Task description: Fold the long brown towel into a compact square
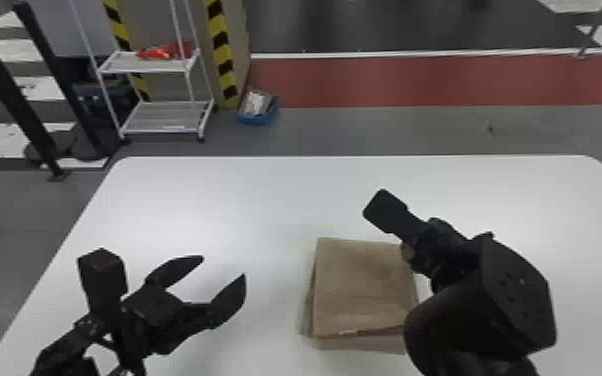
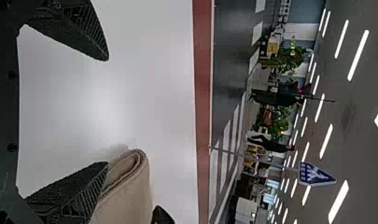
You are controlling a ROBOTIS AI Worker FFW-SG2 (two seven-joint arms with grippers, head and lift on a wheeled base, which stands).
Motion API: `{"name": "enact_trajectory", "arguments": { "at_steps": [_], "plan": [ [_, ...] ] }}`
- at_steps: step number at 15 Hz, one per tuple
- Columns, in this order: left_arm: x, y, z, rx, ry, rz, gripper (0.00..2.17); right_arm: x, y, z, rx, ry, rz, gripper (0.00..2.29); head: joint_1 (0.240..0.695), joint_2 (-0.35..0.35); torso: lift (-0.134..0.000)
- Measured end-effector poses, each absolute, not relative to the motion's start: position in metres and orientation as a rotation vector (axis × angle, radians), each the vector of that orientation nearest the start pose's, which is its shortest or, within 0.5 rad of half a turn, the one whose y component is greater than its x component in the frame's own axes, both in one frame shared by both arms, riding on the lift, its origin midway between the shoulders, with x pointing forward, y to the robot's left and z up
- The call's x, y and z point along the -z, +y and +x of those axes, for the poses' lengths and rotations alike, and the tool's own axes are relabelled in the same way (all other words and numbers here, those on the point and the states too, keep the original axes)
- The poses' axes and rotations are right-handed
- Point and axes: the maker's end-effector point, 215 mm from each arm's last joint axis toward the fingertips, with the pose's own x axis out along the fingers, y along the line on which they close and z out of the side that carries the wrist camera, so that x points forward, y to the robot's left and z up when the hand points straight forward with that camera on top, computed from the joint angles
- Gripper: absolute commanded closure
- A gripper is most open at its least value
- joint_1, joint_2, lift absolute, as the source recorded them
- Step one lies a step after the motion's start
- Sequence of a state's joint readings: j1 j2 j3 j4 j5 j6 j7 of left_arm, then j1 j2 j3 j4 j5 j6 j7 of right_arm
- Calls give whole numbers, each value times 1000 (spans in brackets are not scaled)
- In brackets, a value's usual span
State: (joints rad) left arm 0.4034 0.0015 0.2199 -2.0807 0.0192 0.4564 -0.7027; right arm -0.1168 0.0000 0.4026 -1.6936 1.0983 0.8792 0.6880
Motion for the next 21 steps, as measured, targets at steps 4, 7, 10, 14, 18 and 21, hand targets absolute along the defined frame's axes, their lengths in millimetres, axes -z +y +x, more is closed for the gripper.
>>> {"name": "enact_trajectory", "arguments": {
  "at_steps": [4, 7, 10, 14, 18, 21],
  "plan": [
    [395, 211, 430, 481, 332, -86, 80, 411, -160, 559, -255, 617, -853, 235, 695, 59, -125],
    [379, 218, 435, 463, 299, -81, 80, 342, -157, 550, -220, 422, -631, 6, 695, 68, -125],
    [365, 233, 440, 402, 265, -95, 83, 294, -162, 507, -198, 255, -430, 19, 695, 81, -125],
    [346, 285, 437, 166, 136, -125, 83, 295, -180, 449, -101, 136, -346, 22, 695, 127, -125],
    [318, 306, 419, -16, 24, -90, 83, 309, -174, 406, -82, 75, -296, 33, 695, 180, -125],
    [322, 289, 411, -22, 45, 9, 80, 313, -166, 386, -97, 48, -265, 36, 695, 175, -125]
  ]
}}
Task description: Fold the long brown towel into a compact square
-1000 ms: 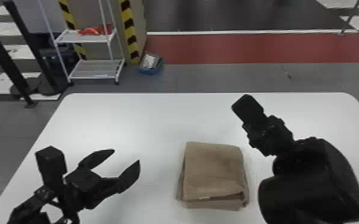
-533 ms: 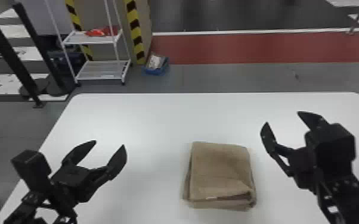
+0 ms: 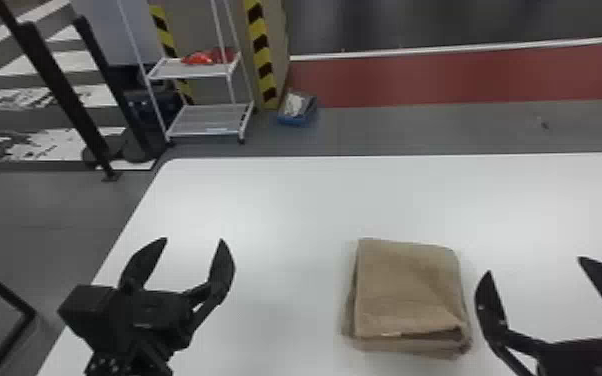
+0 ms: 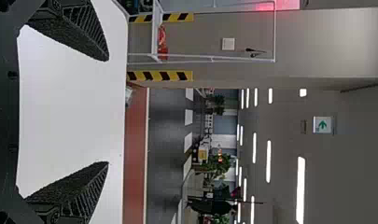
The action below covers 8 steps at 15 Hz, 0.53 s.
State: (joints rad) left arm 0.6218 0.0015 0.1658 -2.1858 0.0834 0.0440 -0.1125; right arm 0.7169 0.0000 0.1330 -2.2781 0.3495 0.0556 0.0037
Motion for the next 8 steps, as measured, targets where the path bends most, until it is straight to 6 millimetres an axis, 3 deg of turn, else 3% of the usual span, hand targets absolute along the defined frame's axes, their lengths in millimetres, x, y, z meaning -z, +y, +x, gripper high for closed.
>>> {"name": "enact_trajectory", "arguments": {
  "at_steps": [5, 8],
  "plan": [
    [333, 280, 399, -5, 79, 16, 83, 304, -154, 371, -135, -59, -215, 43, 695, 187, -125],
    [337, 279, 397, 0, 92, -2, 83, 302, -182, 371, -97, -65, -144, 49, 695, 156, -125]
  ]
}}
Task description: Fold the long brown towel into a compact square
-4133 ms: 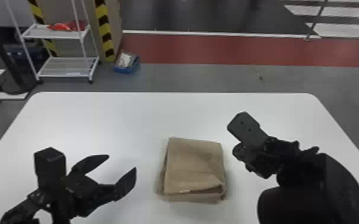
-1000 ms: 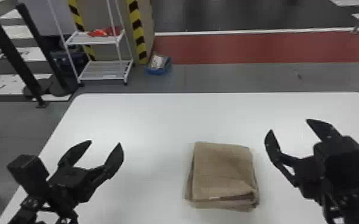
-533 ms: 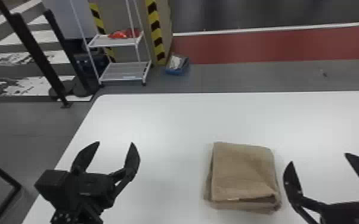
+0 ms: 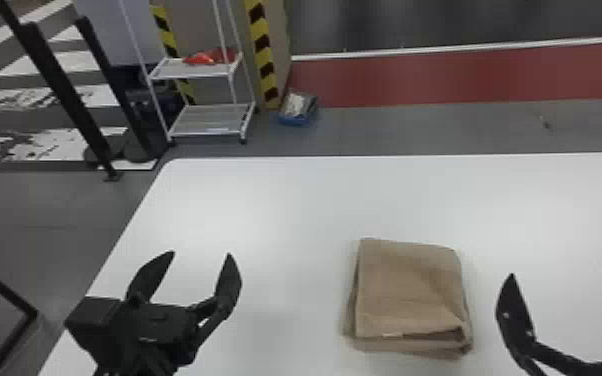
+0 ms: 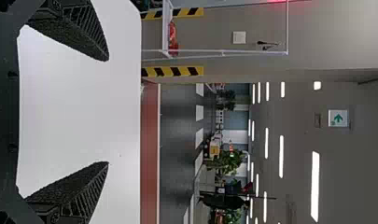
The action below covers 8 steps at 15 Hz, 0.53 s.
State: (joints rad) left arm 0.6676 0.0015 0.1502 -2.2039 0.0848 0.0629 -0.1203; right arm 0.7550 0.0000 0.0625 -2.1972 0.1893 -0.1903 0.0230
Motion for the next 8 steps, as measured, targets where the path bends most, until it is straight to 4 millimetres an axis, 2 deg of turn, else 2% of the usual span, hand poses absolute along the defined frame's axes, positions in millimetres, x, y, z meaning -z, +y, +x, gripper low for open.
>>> {"name": "enact_trajectory", "arguments": {
  "at_steps": [1, 3, 6, 8],
  "plan": [
    [335, 277, 396, 3, 92, -6, 83, 305, -197, 373, -73, -42, -118, 49, 695, 139, -125],
    [333, 274, 395, 6, 89, -9, 83, 319, -214, 376, -44, 30, -95, 49, 695, 91, -125],
    [332, 269, 392, 13, 91, -11, 80, 337, -218, 377, -35, 124, -78, 56, 695, 78, -125],
    [331, 267, 389, 15, 89, -12, 83, 341, -216, 379, -36, 154, -72, 60, 695, 75, -125]
  ]
}}
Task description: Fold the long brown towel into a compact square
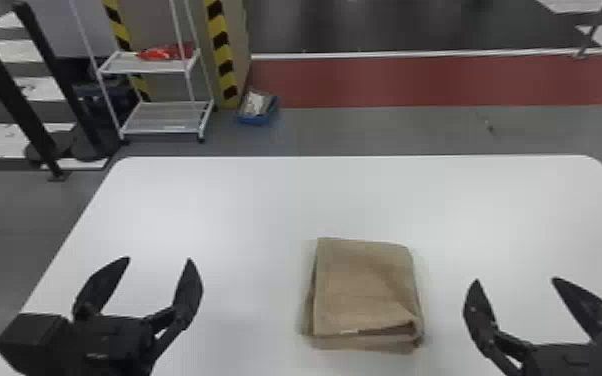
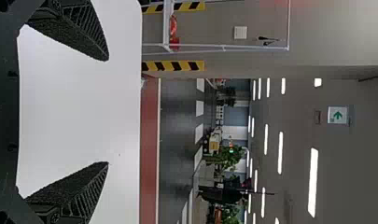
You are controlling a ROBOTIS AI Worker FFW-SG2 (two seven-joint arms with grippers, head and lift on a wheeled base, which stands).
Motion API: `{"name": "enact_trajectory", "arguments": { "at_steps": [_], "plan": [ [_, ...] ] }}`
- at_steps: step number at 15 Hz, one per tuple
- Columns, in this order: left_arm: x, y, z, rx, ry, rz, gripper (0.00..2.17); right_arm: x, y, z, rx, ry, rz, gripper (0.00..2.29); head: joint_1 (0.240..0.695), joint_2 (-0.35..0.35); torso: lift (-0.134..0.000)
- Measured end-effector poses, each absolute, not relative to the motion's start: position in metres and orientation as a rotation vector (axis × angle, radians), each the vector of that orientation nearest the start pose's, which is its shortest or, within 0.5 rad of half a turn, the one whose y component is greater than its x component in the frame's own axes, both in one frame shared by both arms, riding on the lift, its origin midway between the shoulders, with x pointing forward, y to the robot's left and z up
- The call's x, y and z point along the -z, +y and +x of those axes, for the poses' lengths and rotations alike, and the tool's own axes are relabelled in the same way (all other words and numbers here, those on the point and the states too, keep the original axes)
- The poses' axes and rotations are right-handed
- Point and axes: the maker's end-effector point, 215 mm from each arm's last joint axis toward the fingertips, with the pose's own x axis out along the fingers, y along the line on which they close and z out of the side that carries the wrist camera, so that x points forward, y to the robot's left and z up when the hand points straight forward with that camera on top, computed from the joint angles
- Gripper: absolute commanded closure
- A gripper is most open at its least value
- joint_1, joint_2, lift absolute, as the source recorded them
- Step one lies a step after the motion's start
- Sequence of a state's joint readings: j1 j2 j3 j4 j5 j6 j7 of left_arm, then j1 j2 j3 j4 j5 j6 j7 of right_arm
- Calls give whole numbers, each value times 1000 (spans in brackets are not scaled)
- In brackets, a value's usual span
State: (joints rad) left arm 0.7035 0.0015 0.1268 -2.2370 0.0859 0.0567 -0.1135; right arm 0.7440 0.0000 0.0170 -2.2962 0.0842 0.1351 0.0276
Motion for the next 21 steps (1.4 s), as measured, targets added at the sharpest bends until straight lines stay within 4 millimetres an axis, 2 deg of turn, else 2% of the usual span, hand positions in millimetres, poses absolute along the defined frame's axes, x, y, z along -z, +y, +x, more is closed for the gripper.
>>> {"name": "enact_trajectory", "arguments": {
  "at_steps": [21],
  "plan": [
    [332, 270, 385, 11, 93, -3, 80, 338, -209, 380, -48, 143, -62, 80, 695, 91, -125]
  ]
}}
